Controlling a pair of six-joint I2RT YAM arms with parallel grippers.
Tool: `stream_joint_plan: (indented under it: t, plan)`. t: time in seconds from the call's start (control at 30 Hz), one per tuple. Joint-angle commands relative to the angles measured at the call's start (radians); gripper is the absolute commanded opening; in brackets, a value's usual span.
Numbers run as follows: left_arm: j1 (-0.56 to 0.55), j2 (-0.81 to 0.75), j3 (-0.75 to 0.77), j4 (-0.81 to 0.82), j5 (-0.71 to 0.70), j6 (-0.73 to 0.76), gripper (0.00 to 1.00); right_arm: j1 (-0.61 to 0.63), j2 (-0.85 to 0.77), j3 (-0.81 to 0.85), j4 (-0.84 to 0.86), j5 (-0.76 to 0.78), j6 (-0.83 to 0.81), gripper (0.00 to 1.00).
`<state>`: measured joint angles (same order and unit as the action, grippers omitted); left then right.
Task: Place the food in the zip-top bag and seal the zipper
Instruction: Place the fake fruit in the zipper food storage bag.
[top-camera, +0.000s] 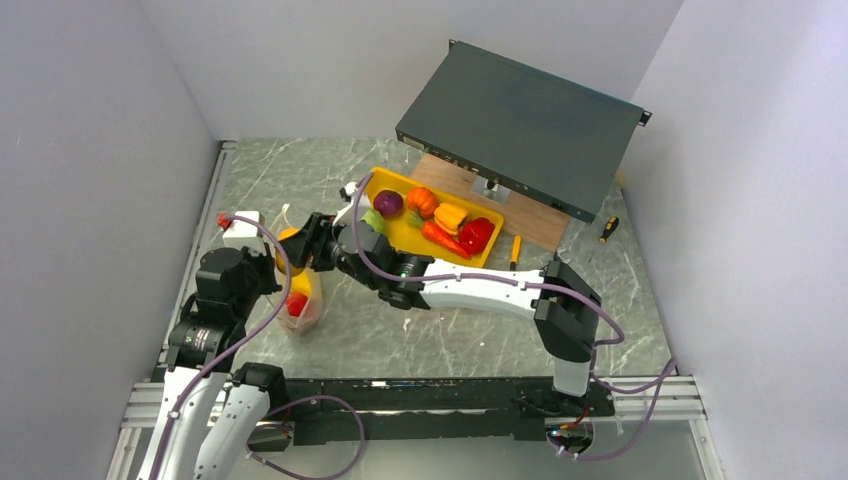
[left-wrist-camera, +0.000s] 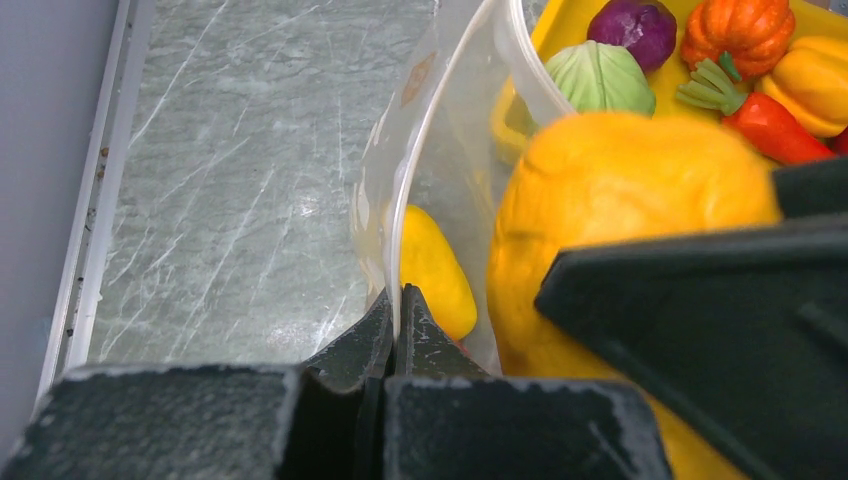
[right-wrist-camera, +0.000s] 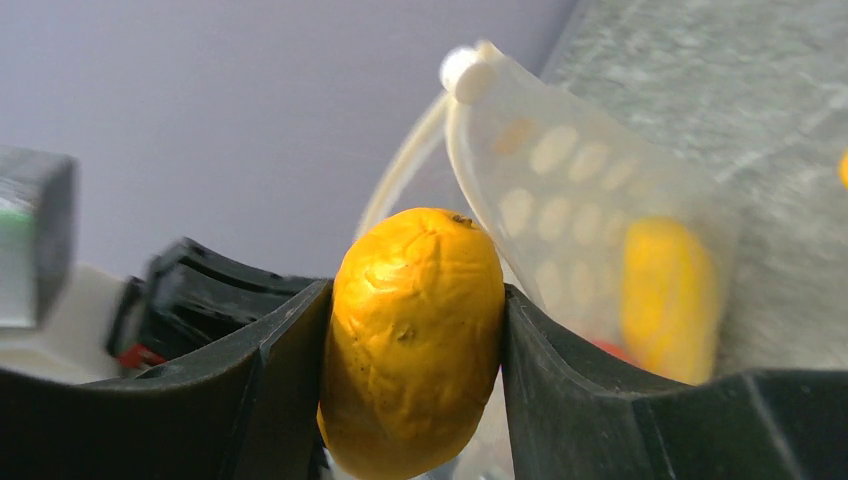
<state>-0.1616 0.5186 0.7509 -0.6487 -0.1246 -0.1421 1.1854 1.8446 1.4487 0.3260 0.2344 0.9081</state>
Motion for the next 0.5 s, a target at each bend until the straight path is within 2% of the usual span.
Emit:
stream_joint_plan:
  t: [0.0,0.03,0.1,0.33,0.47]
  plan:
    - [-0.004,-0.012,0.003,0.034,-0.023,0.01,0.0,0.036,0.003,0.05,-0.187,0.195,-0.044,0.0]
    - [-0.004,-0.011,0.003,0.032,-0.024,0.009,0.0,0.042,0.003,0.054,-0.209,0.224,-0.058,0.0]
    - [-0.006,-0.01,0.004,0.033,-0.024,0.009,0.0,0.047,0.006,0.062,-0.22,0.252,-0.102,0.06]
    - [-0.007,-0.006,0.004,0.032,-0.023,0.009,0.0,0.048,0.035,0.119,-0.234,0.246,-0.223,0.42]
    - [-0.01,-0.006,0.002,0.032,-0.026,0.009,0.0,0.048,0.052,0.154,-0.244,0.209,-0.251,0.55]
